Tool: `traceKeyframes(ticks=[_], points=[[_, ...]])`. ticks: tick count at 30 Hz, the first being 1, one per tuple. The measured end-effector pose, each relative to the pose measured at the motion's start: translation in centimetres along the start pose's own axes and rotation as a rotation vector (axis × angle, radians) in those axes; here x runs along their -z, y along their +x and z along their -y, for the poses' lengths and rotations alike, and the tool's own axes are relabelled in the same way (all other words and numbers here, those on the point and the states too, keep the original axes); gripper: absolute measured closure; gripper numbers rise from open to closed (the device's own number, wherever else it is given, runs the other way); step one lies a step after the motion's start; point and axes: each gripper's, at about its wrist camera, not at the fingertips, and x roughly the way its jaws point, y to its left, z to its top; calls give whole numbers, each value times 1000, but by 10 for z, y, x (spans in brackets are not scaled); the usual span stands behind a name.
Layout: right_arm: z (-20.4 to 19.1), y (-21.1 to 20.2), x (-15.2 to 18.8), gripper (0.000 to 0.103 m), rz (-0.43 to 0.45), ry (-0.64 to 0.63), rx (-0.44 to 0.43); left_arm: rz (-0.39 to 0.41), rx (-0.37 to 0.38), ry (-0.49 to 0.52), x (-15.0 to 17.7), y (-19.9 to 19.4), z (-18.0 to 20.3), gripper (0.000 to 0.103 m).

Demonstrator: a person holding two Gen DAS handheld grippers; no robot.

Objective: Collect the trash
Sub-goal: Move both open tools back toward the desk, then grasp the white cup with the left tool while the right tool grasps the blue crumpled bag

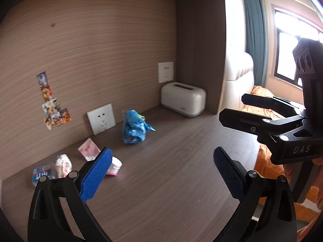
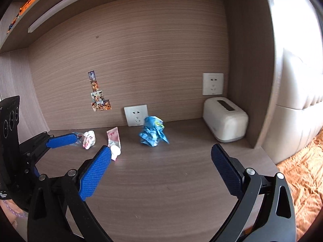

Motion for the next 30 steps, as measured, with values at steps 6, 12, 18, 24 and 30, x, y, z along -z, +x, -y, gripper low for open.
traceKeyframes(ticks=[6, 12, 18, 24, 30], points=[[-16, 35, -13, 4, -14, -24, -35, -6, -32, -25, -1, 13, -32, 5], [-25, 72, -15, 4, -37, -31, -61, -50, -26, -30, 6, 39, -61, 5], [-29, 117, -11, 4, -81, -26, -71, -119, 21, -13, 18, 79, -87, 5], [-31, 155, -10, 4, -101, -32, -62, -173, 89, -16, 24, 113, -101, 5], [-30, 192, -14, 4, -120, -41, -33, -245, 108, -11, 31, 141, -109, 17]])
